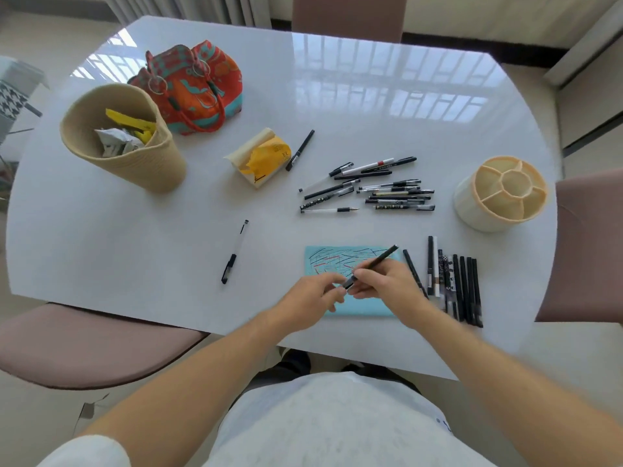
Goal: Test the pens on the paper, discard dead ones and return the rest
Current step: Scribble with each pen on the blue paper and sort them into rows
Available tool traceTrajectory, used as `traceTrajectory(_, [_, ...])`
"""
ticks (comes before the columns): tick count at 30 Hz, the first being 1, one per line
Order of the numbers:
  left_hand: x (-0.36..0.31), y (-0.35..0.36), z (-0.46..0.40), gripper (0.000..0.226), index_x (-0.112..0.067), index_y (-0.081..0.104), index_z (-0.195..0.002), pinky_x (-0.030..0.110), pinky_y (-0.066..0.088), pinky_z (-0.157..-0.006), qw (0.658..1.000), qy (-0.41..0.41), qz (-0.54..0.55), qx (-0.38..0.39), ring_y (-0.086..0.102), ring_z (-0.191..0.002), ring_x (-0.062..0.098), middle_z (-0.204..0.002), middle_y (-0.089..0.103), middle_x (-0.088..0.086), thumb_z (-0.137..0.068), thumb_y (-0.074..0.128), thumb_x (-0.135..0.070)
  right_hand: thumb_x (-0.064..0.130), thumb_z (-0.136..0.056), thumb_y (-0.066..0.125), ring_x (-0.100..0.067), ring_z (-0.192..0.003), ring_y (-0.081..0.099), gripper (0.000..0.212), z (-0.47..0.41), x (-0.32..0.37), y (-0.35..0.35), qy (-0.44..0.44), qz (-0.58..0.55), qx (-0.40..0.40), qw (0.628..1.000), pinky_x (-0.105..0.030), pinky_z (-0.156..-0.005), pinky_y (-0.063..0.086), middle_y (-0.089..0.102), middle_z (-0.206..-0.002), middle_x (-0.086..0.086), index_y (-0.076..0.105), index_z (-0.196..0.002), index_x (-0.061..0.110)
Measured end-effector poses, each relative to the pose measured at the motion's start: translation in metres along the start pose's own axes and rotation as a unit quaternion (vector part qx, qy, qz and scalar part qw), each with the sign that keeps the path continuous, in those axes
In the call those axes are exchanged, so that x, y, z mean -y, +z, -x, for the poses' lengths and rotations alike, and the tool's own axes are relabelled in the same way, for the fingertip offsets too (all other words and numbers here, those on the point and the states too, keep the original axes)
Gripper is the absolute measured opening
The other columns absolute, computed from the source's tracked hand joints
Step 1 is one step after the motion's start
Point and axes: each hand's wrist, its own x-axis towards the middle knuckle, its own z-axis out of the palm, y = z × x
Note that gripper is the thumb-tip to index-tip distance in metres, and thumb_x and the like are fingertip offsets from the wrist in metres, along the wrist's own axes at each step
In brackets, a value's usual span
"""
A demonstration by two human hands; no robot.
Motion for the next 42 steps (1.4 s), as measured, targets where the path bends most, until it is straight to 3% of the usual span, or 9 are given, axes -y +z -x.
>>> traceTrajectory(5, [-0.009,0.010,0.000,0.025,-0.033,0.059,-0.071,0.032,0.052,-0.068,0.991,0.033,-0.127,0.024,0.057,-0.061,0.001,-0.067,0.064,-0.014,-0.097,0.055,-0.032,0.015,-0.098,0.066,-0.028,-0.066,0.070,0.021,0.026,-0.028,0.000,-0.002,-0.026,-0.072,0.997,-0.031,-0.060,0.059,0.074,-0.074,-0.016,0.074,-0.086,-0.001])
traceTrajectory(11, [-0.011,0.021,-0.011,0.030,-0.019,0.062,-0.093,0.039,0.048,-0.069,0.942,0.063,-0.327,-0.050,0.061,-0.079,0.026,-0.084,0.068,0.000,-0.102,0.043,-0.041,0.019,-0.096,0.067,-0.016,-0.050,0.060,0.025,0.020,-0.039,0.016,0.024,-0.075,-0.206,0.975,-0.027,-0.047,0.051,0.069,-0.064,-0.008,0.071,-0.083,-0.002])
traceTrajectory(15, [0.024,0.003,0.001,0.030,-0.020,0.062,-0.099,0.033,0.039,-0.065,0.923,-0.002,-0.374,-0.091,0.062,-0.084,0.027,-0.096,0.069,0.000,-0.103,0.040,-0.041,0.015,-0.100,0.061,-0.013,-0.042,0.054,0.018,0.009,-0.029,-0.030,0.031,-0.148,-0.346,0.926,-0.026,-0.042,0.050,0.063,-0.062,-0.008,0.065,-0.087,0.003])
traceTrajectory(21, [0.056,-0.003,0.022,0.022,-0.019,0.069,-0.104,0.036,0.051,-0.085,0.943,0.075,-0.312,-0.094,0.059,-0.112,0.018,-0.118,0.067,-0.006,-0.100,0.054,-0.034,0.005,-0.095,0.067,-0.024,-0.066,0.074,0.014,0.017,-0.042,-0.024,-0.050,0.001,-0.196,0.979,-0.036,-0.067,0.063,0.076,-0.077,-0.012,0.075,-0.085,0.012])
traceTrajectory(25, [0.055,0.004,0.019,0.025,-0.016,0.071,-0.107,0.033,0.045,-0.103,0.939,0.106,-0.321,-0.059,0.051,-0.129,0.017,-0.134,0.061,-0.003,-0.100,0.054,-0.032,0.010,-0.090,0.070,-0.018,-0.070,0.075,0.023,0.016,-0.057,-0.004,-0.079,0.123,-0.158,0.977,-0.034,-0.071,0.062,0.078,-0.080,0.005,0.077,-0.086,0.031])
traceTrajectory(29, [0.055,0.003,0.019,0.026,-0.014,0.072,-0.108,0.031,0.041,-0.107,0.940,0.113,-0.316,-0.063,0.049,-0.132,0.017,-0.136,0.060,-0.002,-0.100,0.054,-0.031,0.015,-0.091,0.071,-0.007,-0.081,0.074,0.030,0.018,-0.061,0.001,-0.123,0.198,-0.136,0.963,-0.033,-0.079,0.061,0.076,-0.089,0.023,0.074,-0.089,0.044])
traceTrajectory(33, [0.054,0.003,0.020,0.026,-0.015,0.071,-0.109,0.029,0.038,-0.109,0.942,0.108,-0.312,-0.063,0.045,-0.135,0.015,-0.139,0.058,-0.004,-0.101,0.053,-0.031,0.013,-0.092,0.070,0.002,-0.089,0.073,0.023,0.016,-0.059,0.003,-0.149,0.225,-0.138,0.953,-0.029,-0.084,0.060,0.075,-0.094,0.028,0.078,-0.097,0.035])
traceTrajectory(38, [0.052,0.004,0.021,0.023,-0.015,0.071,-0.106,0.028,0.037,-0.109,0.947,0.101,-0.298,-0.068,0.046,-0.134,0.014,-0.139,0.058,-0.003,-0.100,0.054,-0.031,0.018,-0.086,0.067,0.001,-0.073,0.069,0.018,0.016,-0.057,0.000,-0.124,0.257,-0.155,0.946,-0.023,-0.070,0.054,0.071,-0.073,0.024,0.073,-0.081,0.034])
traceTrajectory(42, [0.053,0.004,0.021,0.022,-0.017,0.070,-0.104,0.026,0.038,-0.106,0.948,0.096,-0.296,-0.069,0.047,-0.132,0.013,-0.137,0.059,-0.005,-0.100,0.054,-0.032,0.013,-0.089,0.065,-0.010,-0.069,0.071,0.016,0.017,-0.056,-0.004,-0.105,0.209,-0.173,0.957,-0.028,-0.067,0.056,0.074,-0.072,0.007,0.074,-0.084,0.025])
